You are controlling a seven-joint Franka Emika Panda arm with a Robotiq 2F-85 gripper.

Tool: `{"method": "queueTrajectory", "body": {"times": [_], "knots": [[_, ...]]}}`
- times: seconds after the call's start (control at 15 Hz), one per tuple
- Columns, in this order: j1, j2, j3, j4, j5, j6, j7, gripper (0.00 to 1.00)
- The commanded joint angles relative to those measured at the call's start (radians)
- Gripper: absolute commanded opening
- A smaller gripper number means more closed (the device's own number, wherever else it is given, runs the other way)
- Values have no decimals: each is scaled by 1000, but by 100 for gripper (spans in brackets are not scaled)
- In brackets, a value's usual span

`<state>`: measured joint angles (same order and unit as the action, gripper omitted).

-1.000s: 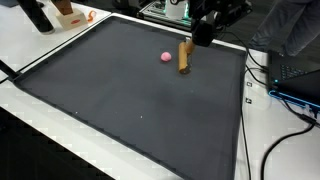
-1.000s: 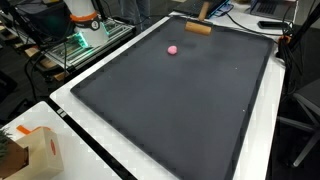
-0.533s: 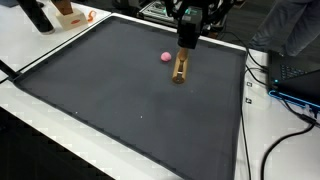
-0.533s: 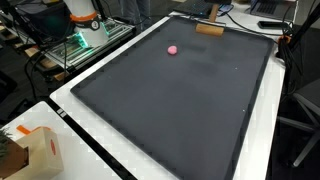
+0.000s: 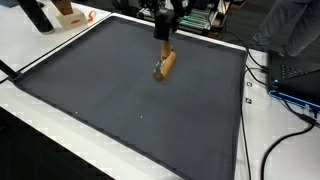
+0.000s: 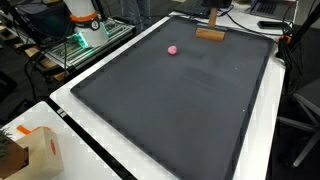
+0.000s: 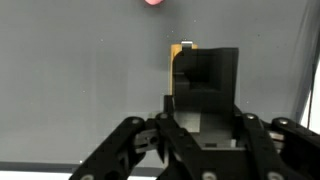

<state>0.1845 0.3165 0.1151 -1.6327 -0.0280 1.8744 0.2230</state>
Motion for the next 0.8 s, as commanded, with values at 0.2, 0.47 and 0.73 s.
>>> {"method": "queueTrajectory", "body": {"times": [0.2,0.47,0.73], "knots": [[-54,-223,-26,-312,86,188,38,23],[-84,-318,-44,-454,134,282,55,23],[-107,-408,-57,-575,180,343,52,23]]}}
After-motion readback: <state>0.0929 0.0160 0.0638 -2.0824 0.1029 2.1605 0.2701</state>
